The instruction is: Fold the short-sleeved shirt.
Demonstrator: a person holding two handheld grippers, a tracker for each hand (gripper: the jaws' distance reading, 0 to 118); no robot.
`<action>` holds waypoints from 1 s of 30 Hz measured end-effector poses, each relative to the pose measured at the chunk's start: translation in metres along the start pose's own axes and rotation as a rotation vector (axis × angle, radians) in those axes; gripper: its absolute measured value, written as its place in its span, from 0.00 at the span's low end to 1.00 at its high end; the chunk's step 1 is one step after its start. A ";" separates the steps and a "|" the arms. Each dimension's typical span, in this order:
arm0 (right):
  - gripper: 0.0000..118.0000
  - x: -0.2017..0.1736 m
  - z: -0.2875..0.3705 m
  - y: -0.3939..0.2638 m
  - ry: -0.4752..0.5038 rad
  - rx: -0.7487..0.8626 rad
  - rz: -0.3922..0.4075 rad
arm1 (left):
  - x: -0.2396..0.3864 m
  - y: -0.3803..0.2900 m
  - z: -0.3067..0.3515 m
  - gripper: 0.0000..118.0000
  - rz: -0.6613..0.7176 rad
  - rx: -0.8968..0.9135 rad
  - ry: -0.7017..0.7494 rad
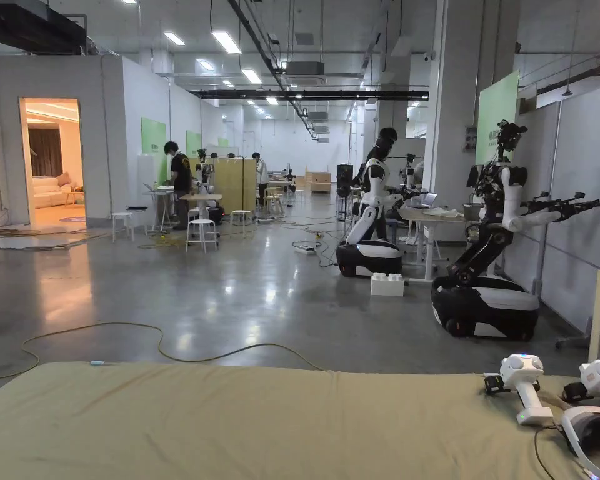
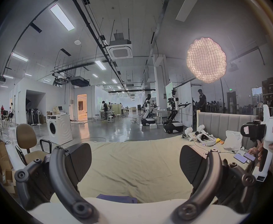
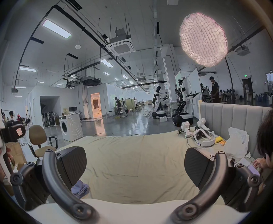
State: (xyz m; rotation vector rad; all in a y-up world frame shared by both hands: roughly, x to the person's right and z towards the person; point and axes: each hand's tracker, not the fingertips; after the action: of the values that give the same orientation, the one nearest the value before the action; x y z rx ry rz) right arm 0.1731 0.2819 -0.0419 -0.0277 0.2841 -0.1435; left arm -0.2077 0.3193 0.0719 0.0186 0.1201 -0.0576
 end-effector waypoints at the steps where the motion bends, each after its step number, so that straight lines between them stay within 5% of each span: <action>1: 1.00 0.001 0.000 0.000 -0.001 0.000 -0.007 | 0.000 0.000 -0.001 0.95 -0.003 -0.012 0.001; 6: 1.00 0.003 -0.006 0.004 0.025 -0.084 -0.072 | 0.000 0.001 -0.004 0.95 0.009 -0.031 -0.016; 13: 1.00 -0.006 -0.013 0.021 -0.166 -0.217 -0.166 | 0.002 0.004 -0.002 0.95 -0.007 -0.028 -0.036; 15: 1.00 -0.005 -0.015 0.025 -0.147 -0.273 -0.189 | 0.002 0.006 -0.004 0.95 0.005 -0.047 -0.037; 19: 1.00 0.002 -0.012 0.028 -0.051 -0.274 -0.344 | 0.001 0.007 -0.005 0.95 0.057 -0.053 -0.049; 23: 1.00 0.001 -0.011 0.034 -0.156 -0.332 -0.433 | 0.000 0.009 -0.007 0.95 0.086 -0.061 -0.065; 30: 1.00 0.006 -0.010 0.033 -0.139 -0.353 -0.448 | -0.005 0.007 -0.011 0.95 0.156 -0.080 -0.074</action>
State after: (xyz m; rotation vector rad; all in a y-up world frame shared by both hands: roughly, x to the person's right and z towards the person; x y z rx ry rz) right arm 0.1801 0.3131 -0.0551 -0.4513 0.1572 -0.5327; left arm -0.2137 0.3267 0.0618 -0.0538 0.0464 0.1025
